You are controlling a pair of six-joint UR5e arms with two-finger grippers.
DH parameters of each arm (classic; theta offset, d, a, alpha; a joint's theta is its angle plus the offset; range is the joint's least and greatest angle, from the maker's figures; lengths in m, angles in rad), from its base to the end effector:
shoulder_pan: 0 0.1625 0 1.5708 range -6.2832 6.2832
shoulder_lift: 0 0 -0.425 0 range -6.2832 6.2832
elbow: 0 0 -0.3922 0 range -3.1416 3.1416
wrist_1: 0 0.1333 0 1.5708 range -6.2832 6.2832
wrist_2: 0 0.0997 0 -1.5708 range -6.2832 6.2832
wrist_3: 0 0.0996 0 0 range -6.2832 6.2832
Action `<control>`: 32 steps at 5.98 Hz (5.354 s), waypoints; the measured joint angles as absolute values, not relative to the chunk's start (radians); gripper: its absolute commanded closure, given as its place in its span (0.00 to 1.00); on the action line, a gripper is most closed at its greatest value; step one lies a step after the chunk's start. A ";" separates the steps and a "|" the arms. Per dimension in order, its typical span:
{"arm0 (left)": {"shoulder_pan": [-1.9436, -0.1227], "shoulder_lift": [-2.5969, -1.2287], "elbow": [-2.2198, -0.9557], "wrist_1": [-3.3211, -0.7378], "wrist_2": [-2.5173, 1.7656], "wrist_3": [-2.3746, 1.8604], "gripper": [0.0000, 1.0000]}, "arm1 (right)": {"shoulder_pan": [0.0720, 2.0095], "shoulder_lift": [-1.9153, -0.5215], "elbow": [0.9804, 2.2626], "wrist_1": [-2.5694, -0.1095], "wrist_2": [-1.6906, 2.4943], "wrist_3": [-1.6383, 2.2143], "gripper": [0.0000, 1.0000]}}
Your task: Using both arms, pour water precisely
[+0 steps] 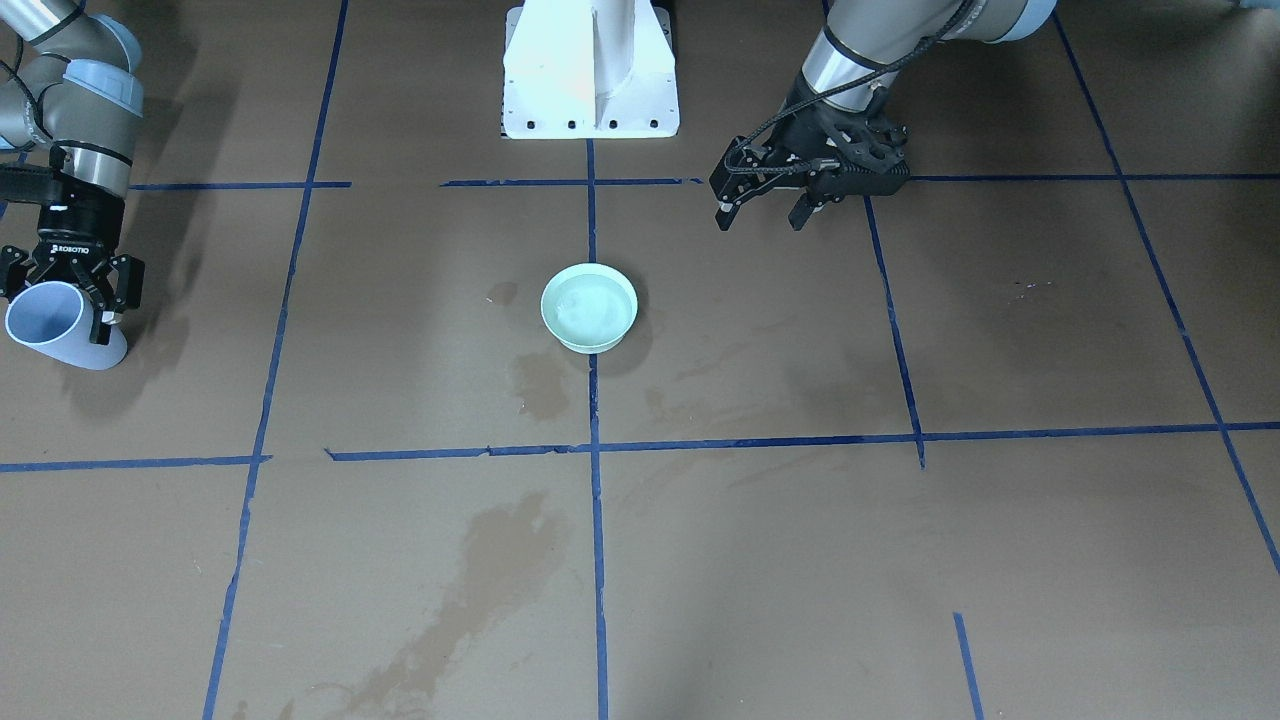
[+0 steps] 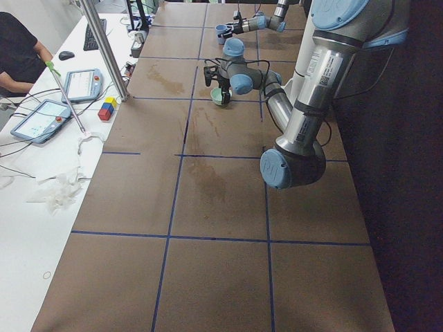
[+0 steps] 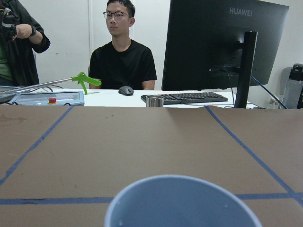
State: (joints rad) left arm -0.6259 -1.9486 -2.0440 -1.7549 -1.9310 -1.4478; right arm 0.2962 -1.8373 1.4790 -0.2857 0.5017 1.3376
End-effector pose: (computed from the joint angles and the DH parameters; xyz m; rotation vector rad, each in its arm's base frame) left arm 0.3853 -0.3997 0.2245 0.0698 1.0741 -0.2673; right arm -0.2737 -0.3142 0.6591 1.1757 -0.5482 0.5479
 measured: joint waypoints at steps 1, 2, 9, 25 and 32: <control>-0.626 -1.948 -2.044 -1.755 -1.931 -1.448 0.00 | 0.298 -1.838 1.487 -0.285 0.502 1.337 0.00; -0.626 -1.949 -2.043 -1.755 -1.931 -1.448 0.00 | 0.300 -1.845 1.505 -0.284 0.502 1.336 0.00; -0.584 -2.000 -2.002 -1.708 -1.932 -1.470 0.00 | 0.401 -1.908 1.604 -0.154 0.611 1.153 0.00; -0.475 -2.308 -1.537 -1.736 -1.855 -1.461 0.55 | 1.635 -1.826 1.859 -1.388 2.397 -0.336 0.00; -0.466 -2.306 -1.534 -1.733 -1.855 -1.433 1.00 | 1.620 -1.825 1.918 -1.519 2.385 -0.406 0.00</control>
